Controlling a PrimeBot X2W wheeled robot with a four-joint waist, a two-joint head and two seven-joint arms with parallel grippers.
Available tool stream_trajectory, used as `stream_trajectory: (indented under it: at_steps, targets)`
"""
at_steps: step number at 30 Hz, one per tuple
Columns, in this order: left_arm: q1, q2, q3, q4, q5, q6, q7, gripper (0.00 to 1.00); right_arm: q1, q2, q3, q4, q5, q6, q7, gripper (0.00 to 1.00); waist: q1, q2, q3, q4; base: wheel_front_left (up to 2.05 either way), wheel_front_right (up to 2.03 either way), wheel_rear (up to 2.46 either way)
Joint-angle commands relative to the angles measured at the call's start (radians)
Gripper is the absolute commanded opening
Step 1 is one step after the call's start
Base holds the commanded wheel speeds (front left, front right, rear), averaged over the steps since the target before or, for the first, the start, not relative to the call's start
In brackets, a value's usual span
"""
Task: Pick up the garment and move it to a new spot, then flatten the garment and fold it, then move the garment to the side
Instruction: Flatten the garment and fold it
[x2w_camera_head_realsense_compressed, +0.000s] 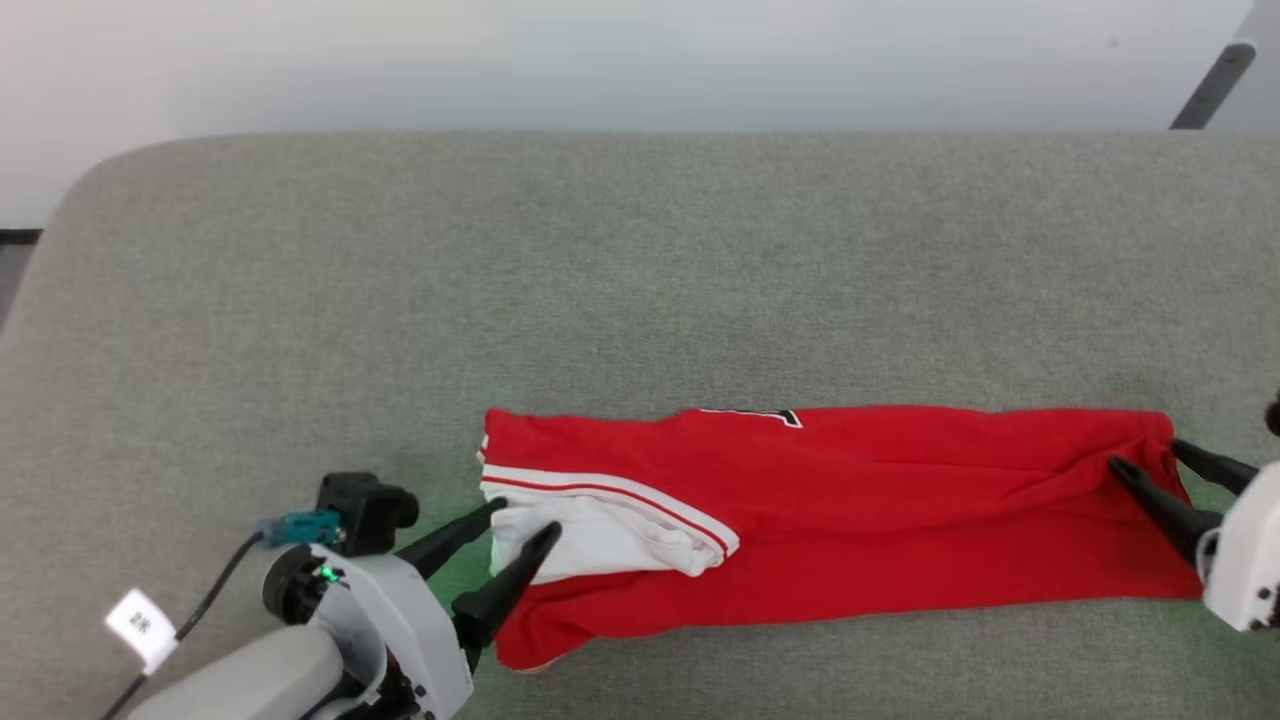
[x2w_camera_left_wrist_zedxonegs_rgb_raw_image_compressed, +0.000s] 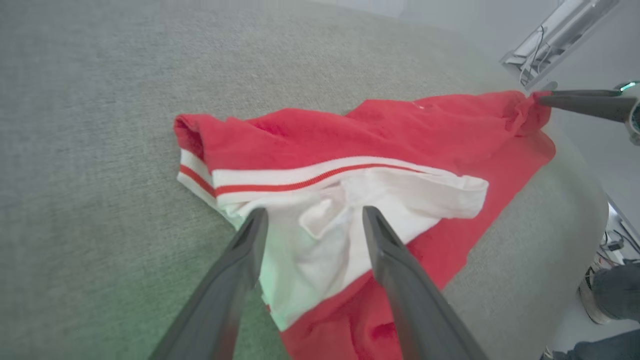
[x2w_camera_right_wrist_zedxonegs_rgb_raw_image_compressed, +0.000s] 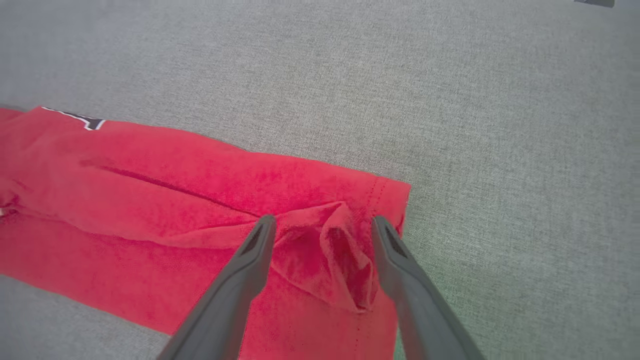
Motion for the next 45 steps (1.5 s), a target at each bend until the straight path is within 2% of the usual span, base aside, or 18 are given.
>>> stream_trajectory:
  at_steps: [1,5,9,17,26,30,35,44,45]
  targets:
    - [0.027,-0.003,0.02,-0.005,0.0,0.014,-0.01,1.0,0.026,-0.006,-0.019,-0.004,0.007,-0.001,-0.005,1.0,0.0,0.0,-0.015,0.015,0.0,0.0,0.0]
    - [0.101,-0.046,0.14,-0.031,0.005,0.034,-0.02,1.0,0.121,-0.017,-0.099,0.007,0.055,-0.001,-0.027,1.0,0.0,0.0,-0.047,0.054,0.0,0.0,0.0]
    - [0.214,-0.096,0.302,-0.047,0.081,0.044,-0.019,1.0,0.208,-0.025,-0.178,0.023,0.096,-0.001,-0.04,1.0,0.0,0.0,-0.068,0.089,0.0,0.0,0.0]
    - [0.393,-0.203,0.576,-0.051,0.379,0.088,-0.019,1.0,0.258,-0.009,-0.269,0.08,0.124,-0.001,0.024,1.0,0.0,0.0,-0.074,0.121,0.0,0.0,0.0]
    - [0.469,-0.324,0.841,-0.094,0.704,0.123,-0.019,1.0,0.206,0.009,-0.27,0.11,0.131,-0.001,0.234,1.0,0.0,0.0,-0.069,0.131,0.0,0.0,0.0]
    - [0.49,-0.365,0.916,-0.111,0.814,0.103,-0.019,1.0,0.155,0.026,-0.289,0.146,0.1,-0.001,0.323,1.0,0.0,0.0,-0.068,0.132,0.0,0.0,0.0]
    - [0.502,-0.414,0.978,-0.097,0.881,0.059,-0.019,1.0,0.094,0.063,-0.314,0.197,0.04,-0.001,0.416,1.0,0.0,0.0,-0.062,0.136,0.0,0.0,0.0]
    - [0.497,-0.481,1.051,-0.051,0.957,0.0,-0.019,1.0,0.066,0.207,-0.309,0.275,-0.084,0.002,0.541,1.0,0.0,0.0,-0.045,0.148,0.0,0.0,0.0]
    - [0.496,-0.487,1.056,-0.048,0.965,-0.002,-0.019,1.0,0.068,0.222,-0.301,0.267,-0.09,0.002,0.55,0.51,0.0,0.0,-0.044,0.15,0.0,0.0,0.0]
